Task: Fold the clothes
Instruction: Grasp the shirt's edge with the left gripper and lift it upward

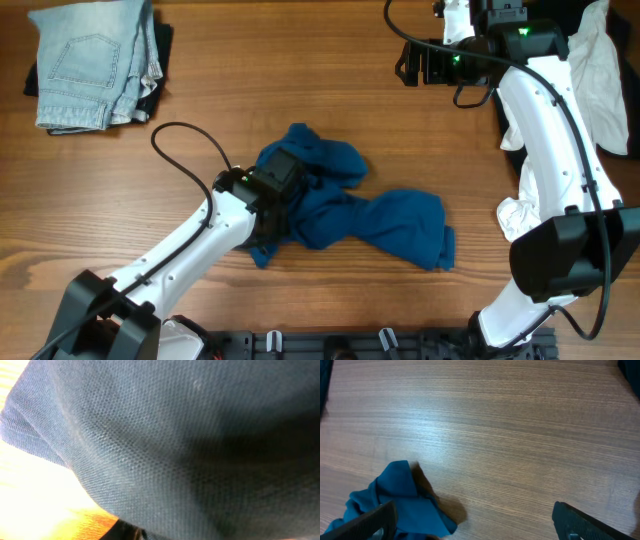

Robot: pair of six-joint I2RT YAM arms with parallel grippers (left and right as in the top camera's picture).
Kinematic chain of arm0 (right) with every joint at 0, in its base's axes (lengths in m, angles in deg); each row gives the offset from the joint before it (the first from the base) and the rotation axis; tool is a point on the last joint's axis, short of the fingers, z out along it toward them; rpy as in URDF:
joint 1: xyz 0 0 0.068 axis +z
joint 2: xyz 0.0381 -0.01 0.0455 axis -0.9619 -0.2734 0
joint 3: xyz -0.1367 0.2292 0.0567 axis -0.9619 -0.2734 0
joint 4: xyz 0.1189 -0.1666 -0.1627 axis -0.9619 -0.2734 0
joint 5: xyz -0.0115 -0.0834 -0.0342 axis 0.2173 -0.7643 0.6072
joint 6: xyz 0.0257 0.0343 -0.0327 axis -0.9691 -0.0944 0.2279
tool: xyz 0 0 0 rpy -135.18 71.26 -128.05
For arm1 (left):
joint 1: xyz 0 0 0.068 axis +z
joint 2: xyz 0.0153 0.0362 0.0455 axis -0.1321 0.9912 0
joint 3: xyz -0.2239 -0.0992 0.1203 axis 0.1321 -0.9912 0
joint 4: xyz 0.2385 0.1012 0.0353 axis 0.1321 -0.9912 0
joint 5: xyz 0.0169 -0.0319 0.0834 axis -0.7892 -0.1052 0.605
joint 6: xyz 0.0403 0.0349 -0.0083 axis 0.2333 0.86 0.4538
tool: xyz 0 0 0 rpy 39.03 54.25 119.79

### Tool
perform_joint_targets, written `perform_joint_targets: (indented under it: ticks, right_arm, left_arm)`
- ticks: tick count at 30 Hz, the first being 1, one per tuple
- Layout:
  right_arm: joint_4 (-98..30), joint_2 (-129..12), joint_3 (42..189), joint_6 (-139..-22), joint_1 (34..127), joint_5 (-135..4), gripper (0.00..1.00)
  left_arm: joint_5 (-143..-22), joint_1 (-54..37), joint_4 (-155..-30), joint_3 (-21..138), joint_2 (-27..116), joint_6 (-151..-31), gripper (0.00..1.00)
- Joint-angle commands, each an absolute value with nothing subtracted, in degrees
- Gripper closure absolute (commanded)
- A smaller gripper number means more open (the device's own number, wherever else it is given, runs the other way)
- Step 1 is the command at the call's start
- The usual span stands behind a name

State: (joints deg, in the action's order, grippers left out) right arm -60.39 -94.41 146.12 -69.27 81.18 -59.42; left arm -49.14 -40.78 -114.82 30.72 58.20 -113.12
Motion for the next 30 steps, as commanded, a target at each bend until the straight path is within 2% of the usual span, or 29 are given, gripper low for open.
perform_joint_targets:
  ticks: [1, 2, 5, 9, 12, 14, 17, 21, 25, 27, 30]
  right_arm:
    - [-60.1, -95.5, 146.9, -68.0, 81.0, -58.6, 0.00]
    - [-60.1, -95.5, 146.9, -68.0, 81.0, -58.6, 0.00]
    - [-60.6, -95.5, 146.9, -68.0, 81.0, -58.6, 0.00]
    - [-61.1, -95.5, 146.9, -71.1, 81.0, -58.0, 0.10]
    - [-61.4, -95.4, 146.9, -71.3, 81.0, -55.5, 0.12]
    - [-62.4, -94.9, 146.9, -71.0, 81.0, -55.2, 0.12]
    - [-63.5, -94.2, 146.9, -70.1, 81.0, -55.0, 0.12]
    - [-69.1, -94.0, 146.9, -62.5, 81.0, -49.7, 0.12]
    - [-71.8, -94.0, 146.3, -60.2, 82.6, -46.6, 0.13]
    - [-67.2, -94.0, 142.2, -60.4, 85.5, -46.2, 0.13]
    - [-52.6, -94.0, 132.2, -60.4, 89.8, -46.1, 0.14]
  left_arm:
    - [-50.3, -40.3, -115.1, 29.4, 58.0, -113.0, 0.90]
    - [-50.3, -40.3, -115.1, 29.4, 58.0, -113.0, 0.96]
    - [-50.3, -40.3, -117.0, 33.7, 57.6, -112.3, 0.96]
    - [-49.2, -37.7, -122.2, 58.6, 56.6, -106.5, 0.96]
    - [-49.2, -32.1, -117.7, 74.0, 56.6, -104.6, 0.96]
    - [-49.2, -27.5, -113.3, 78.8, 56.6, -104.7, 0.96]
    - [-51.6, -23.7, -106.0, 79.4, 56.5, -105.5, 0.96]
    - [-52.6, -23.2, -94.0, 79.4, 56.1, -105.5, 0.96]
    - [-53.1, -23.2, -90.6, 79.5, 56.1, -105.5, 0.96]
    - [-53.1, -23.2, -90.6, 79.5, 56.1, -105.5, 0.96]
    - [-53.1, -23.2, -90.6, 79.5, 55.9, -105.5, 0.96]
